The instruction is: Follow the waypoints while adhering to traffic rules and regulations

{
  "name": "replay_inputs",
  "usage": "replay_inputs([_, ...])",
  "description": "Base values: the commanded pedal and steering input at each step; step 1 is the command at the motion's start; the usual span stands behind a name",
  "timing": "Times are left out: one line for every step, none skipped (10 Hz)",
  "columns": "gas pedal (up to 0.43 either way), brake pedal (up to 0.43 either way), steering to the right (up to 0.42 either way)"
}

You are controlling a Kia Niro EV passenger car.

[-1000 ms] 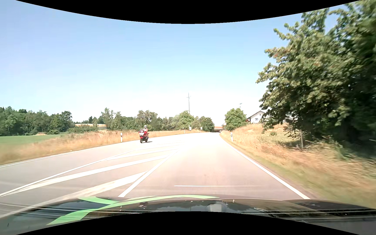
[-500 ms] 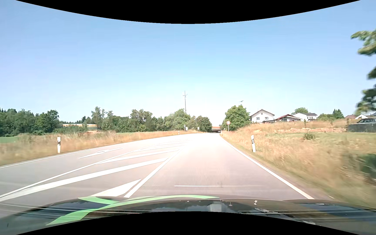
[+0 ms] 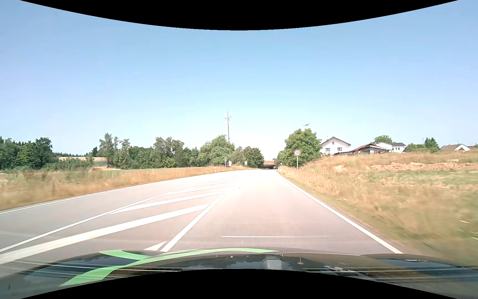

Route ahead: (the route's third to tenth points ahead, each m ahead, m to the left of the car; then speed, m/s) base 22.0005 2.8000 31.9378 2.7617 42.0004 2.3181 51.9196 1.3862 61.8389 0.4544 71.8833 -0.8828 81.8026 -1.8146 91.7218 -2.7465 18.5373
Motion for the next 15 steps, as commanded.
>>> replay_inputs([0.24,0.0,0.01])
replay_inputs([0.26,0.0,0.009])
replay_inputs([0.268,0.0,0.008])
replay_inputs([0.268,0.0,0.007])
replay_inputs([0.268,0.0,0.007])
replay_inputs([0.26,0.0,0.006])
replay_inputs([0.24,0.0,0.006])
replay_inputs([0.209,0.0,0.006])
replay_inputs([0.209,0.0,0.006])
replay_inputs([0.209,0.0,0.006])
replay_inputs([0.209,0.0,0.006])
replay_inputs([0.209,0.0,0.006])
replay_inputs([0.209,0.0,0.006])
replay_inputs([0.22,0.0,0.005])
replay_inputs([0.228,0.0,0.005])
